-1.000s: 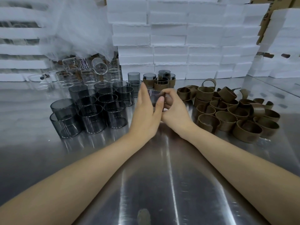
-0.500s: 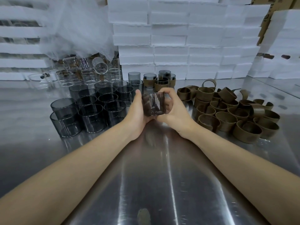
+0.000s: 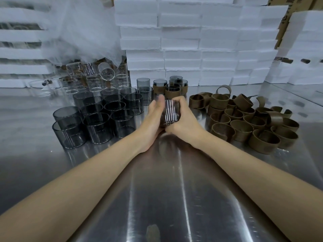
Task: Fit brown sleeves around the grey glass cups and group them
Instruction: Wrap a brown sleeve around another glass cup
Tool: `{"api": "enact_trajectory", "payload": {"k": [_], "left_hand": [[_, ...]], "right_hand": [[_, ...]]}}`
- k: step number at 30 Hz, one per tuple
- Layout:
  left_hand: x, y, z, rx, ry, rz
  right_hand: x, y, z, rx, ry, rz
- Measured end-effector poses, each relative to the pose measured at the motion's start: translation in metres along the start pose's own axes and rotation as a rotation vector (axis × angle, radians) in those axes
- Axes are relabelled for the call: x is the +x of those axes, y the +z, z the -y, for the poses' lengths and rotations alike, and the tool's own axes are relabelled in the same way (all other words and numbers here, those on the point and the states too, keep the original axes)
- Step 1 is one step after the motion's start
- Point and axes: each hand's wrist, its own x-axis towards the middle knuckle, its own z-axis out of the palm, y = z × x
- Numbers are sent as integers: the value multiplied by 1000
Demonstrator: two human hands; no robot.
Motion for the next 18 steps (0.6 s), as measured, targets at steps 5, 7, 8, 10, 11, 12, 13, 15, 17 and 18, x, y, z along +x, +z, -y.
{"api": "enact_trajectory", "payload": {"k": [5, 7, 8, 10, 11, 12, 13, 15, 17, 18], "left_hand": [[-2, -5, 6, 155, 110, 64], [-2, -6, 6, 86, 114, 90], [-2, -6, 5, 63, 111, 95], [-2, -5, 4, 99, 121, 68], [-2, -4, 4, 128, 128, 44], [-3, -3, 3, 139, 132, 26], [-4, -2, 2, 128, 131, 11], [-5, -2, 0, 48, 109, -21], [-3, -3, 0, -72, 73, -34], [-2, -3, 0, -115, 60, -35]], "right_hand": [[4, -3, 7, -31, 138, 30], [5, -3, 7, -30, 208, 61], [5, -3, 6, -52, 230, 64], [3, -4, 3, -181, 240, 39], [2, -4, 4, -269, 217, 24], [1, -5, 4, -365, 180, 23], [0, -7, 4, -476, 138, 41], [-1, -9, 8, -827, 82, 71], [-2, -14, 12, -1144, 37, -11], [-2, -16, 15, -1232, 32, -67]]}}
